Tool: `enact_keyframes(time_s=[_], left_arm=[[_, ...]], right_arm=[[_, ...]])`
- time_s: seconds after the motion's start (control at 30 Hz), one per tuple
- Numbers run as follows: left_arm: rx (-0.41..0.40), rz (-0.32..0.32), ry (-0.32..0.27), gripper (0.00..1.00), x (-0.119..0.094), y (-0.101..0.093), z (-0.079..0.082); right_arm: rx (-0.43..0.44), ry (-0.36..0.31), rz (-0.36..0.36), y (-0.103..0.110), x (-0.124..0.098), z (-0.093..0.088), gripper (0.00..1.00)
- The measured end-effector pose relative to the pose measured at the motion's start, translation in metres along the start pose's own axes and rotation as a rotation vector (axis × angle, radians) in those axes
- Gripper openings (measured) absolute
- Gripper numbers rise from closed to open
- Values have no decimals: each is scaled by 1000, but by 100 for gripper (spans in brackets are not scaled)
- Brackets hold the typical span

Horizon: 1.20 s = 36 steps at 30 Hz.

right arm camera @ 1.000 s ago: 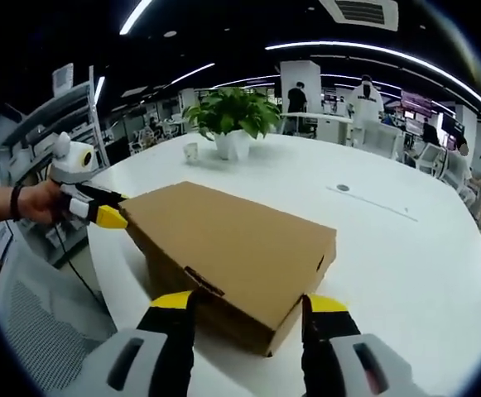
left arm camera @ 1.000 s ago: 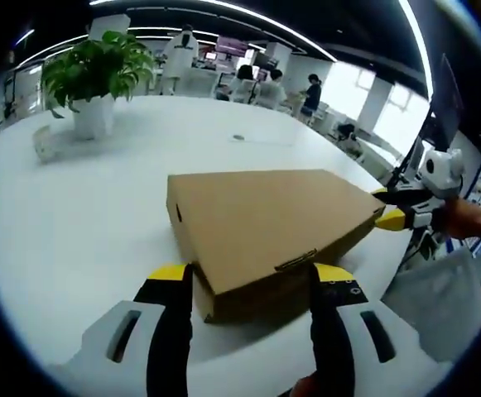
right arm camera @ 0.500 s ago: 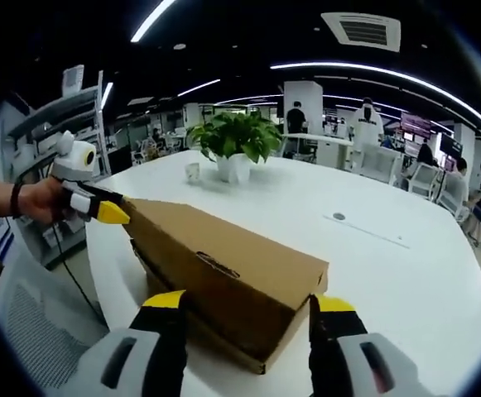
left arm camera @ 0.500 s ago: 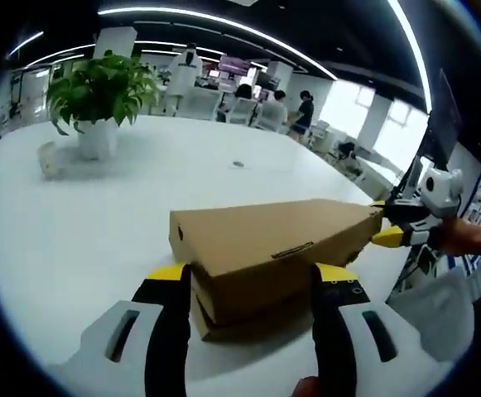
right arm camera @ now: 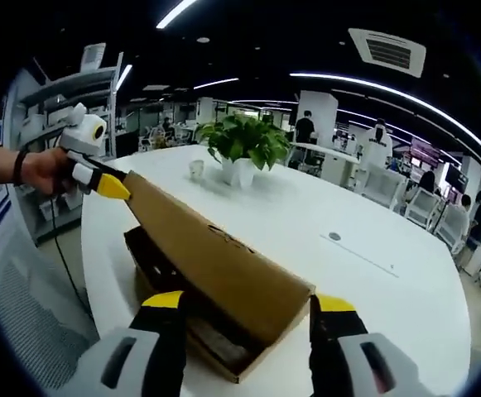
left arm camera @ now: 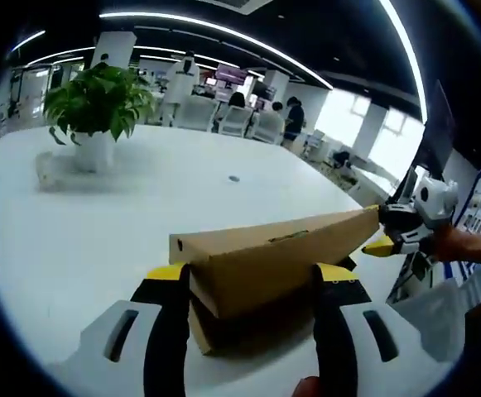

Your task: Operate the shoe box by opening the lid, removing the specified soft item, and placing it in the target area until the item is outside and the box remains undamaged.

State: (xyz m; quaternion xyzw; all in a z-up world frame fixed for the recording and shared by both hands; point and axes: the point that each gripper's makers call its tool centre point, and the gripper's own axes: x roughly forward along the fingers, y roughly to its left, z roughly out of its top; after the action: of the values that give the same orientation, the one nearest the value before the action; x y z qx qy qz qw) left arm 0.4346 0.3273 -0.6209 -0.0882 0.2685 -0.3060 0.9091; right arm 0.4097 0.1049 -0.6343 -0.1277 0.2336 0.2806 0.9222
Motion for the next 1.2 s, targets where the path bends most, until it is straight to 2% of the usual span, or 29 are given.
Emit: enact_keyframes(time_s=[0.17, 0.37, 0.53, 0.6, 0.7, 0.83, 1.2], left_arm=[[9, 0, -6, 59, 0, 0, 7], [13, 0, -4, 59, 1, -1, 10], [10, 0, -15, 59, 2, 0, 17], [20, -4, -10, 60, 3, 1, 18], [39, -7, -14, 60, 3, -1, 23], [36, -11, -24, 61, 5, 0, 32], [49, -25, -52, 62, 11, 2, 51]], right_arm=[[-25, -7, -35, -10, 3, 5, 51], [-96, 9, -78, -19, 8, 9, 48], [-126, 7, -85, -21, 10, 12, 44], [-191, 27, -125, -30, 10, 13, 42], [-177, 15, -114, -30, 12, 15, 38], [-230, 21, -153, -39, 13, 18, 30], [-251, 32, -190, -60, 18, 32, 15]])
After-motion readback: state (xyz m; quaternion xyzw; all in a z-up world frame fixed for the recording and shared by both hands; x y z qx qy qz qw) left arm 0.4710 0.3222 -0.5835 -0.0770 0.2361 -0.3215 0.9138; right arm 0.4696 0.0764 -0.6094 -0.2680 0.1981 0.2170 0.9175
